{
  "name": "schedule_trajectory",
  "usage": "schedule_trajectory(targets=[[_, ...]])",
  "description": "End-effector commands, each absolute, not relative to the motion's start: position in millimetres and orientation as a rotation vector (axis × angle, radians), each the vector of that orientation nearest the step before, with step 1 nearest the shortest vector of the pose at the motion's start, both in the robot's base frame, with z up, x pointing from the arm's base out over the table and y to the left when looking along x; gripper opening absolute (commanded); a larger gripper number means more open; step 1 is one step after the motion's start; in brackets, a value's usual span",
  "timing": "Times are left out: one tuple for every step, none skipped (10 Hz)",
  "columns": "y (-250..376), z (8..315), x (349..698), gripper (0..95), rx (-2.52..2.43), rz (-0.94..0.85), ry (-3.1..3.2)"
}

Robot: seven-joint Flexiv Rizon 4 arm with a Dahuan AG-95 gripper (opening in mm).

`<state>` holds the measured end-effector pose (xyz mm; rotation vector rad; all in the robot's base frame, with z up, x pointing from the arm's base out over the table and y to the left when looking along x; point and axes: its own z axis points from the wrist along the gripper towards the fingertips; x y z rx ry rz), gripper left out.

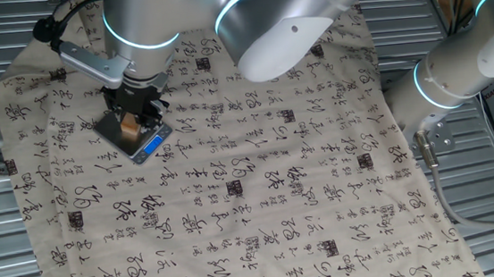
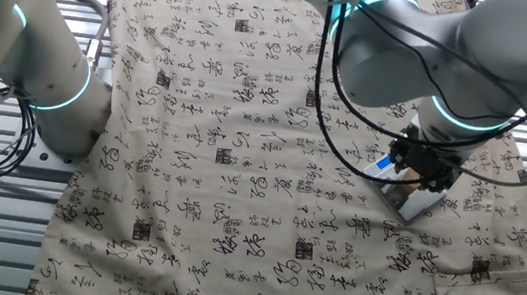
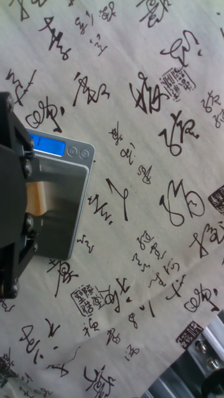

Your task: Remove the object from the scale

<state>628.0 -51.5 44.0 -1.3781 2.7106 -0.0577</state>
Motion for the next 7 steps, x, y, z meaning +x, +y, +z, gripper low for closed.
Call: schedule_trajectory(targets=[[-51.3,44.0,628.4,38.0,-1.379,-0.057,2.708],[-51.3,44.0,628.4,38.0,-1.379,-0.057,2.709],[-51.3,44.0,628.4,38.0,-1.378,-0.057,2.709],[-51.4,43.9,628.3,38.0,-1.37,-0.056,2.713],[-51.4,43.9,628.3,19.0,-1.366,-0.056,2.715],[-51.3,43.8,628.2,0.0,-1.356,-0.056,2.719],[-51.3,43.8,628.2,0.0,-1.35,-0.055,2.721]])
